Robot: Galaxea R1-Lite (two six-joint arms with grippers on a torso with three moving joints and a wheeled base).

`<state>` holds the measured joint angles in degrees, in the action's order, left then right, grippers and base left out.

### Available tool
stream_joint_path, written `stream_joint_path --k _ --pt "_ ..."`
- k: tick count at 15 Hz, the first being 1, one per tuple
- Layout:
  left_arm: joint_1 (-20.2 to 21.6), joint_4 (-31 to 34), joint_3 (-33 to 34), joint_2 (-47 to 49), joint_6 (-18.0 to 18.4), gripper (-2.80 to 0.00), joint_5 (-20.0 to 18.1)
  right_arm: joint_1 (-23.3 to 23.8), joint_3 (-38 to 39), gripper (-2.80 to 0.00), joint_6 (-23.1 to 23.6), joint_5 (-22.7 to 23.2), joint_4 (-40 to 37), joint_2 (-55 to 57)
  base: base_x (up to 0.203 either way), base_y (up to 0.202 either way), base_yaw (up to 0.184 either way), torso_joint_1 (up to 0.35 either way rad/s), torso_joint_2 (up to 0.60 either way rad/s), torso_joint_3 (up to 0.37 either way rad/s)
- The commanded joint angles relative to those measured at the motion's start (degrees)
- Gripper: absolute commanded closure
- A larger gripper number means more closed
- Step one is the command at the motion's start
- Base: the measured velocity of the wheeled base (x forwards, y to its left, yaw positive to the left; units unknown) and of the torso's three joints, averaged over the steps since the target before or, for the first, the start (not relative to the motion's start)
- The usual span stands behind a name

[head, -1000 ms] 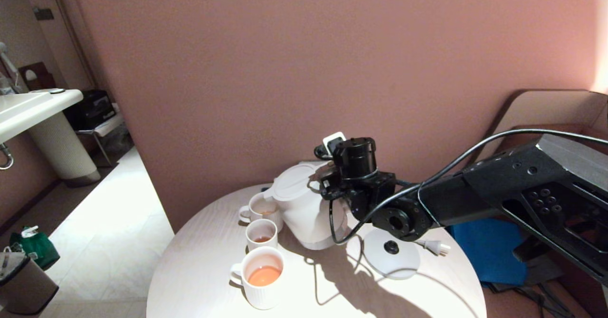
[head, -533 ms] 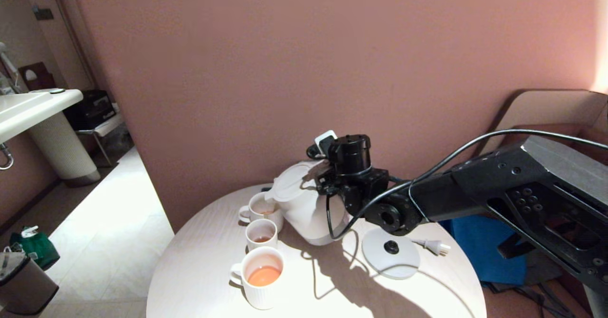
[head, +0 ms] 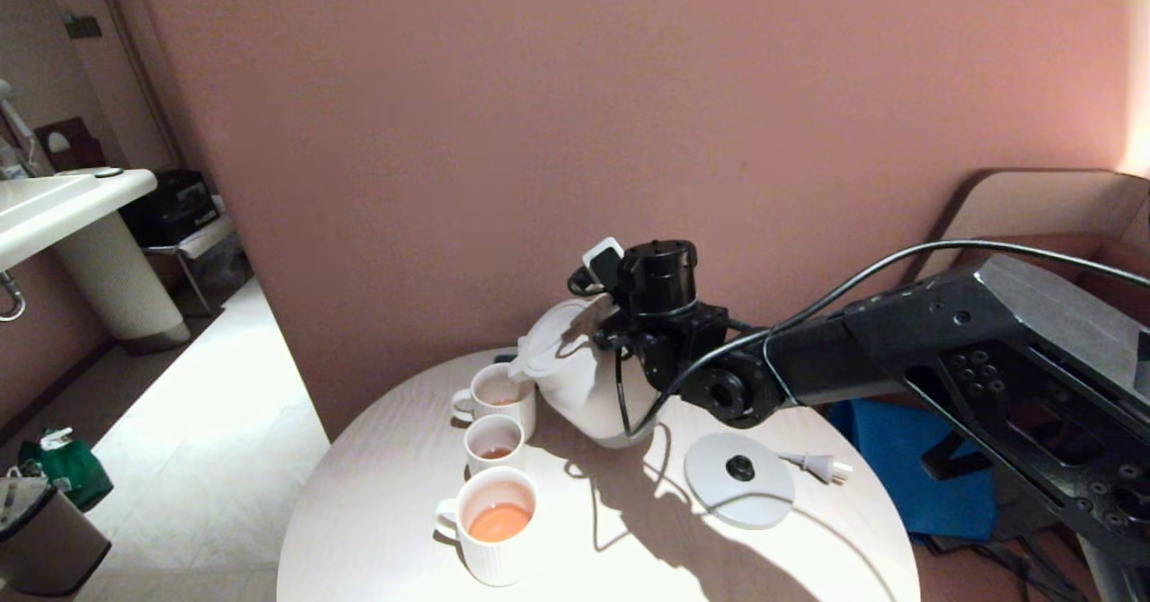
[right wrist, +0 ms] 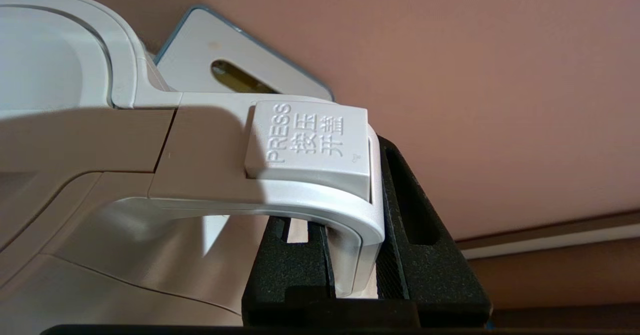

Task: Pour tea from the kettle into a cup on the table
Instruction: Pour water into the cup

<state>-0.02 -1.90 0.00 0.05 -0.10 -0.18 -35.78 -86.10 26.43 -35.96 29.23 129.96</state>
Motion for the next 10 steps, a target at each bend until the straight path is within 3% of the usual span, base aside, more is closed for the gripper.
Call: stream_joint_path --k 1,4,10 --pt "-0.05 -0.04 0.0 0.04 0.01 0.0 0.01 0.01 -3.3 0.0 0.47 -0.01 -2.92 0.07 0.0 0.0 0.0 0.0 0.0 0.0" --pt "-0.01 -0.04 0.0 0.04 0.01 0.0 0.01 0.01 -5.75 0.0 1.54 -0.07 -4.99 0.38 0.0 0.0 0.0 0.0 0.0 0.0" --pt "-0.05 -0.04 0.0 0.04 0.01 0.0 0.01 0.0 -7.98 0.0 9.14 0.28 -5.06 1.12 0.0 0.0 0.0 0.0 0.0 0.0"
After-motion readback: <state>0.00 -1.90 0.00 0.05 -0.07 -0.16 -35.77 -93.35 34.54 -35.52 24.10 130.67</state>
